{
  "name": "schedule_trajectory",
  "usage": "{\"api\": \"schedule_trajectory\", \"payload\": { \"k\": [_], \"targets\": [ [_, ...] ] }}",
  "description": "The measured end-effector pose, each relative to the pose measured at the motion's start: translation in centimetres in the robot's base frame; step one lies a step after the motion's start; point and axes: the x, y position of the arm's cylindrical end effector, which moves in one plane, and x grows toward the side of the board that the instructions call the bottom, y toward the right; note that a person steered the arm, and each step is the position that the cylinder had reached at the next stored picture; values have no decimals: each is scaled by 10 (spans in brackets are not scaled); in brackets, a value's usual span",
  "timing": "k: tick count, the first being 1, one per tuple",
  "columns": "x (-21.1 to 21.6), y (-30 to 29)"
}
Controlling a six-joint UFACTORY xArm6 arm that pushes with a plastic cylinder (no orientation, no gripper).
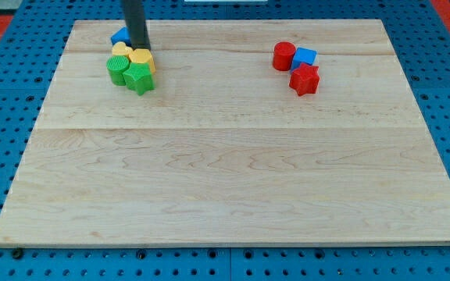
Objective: Push the hexagon into the green star
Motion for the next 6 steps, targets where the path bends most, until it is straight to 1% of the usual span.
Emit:
{"api": "schedule_trajectory", "payload": {
  "k": [1,2,3,4,5,6],
  "targets": [
    [-19,-8],
    [-27,-12],
    [9,-12],
    [35,-11],
    [-18,-4],
    [-10,28]
  ]
}}
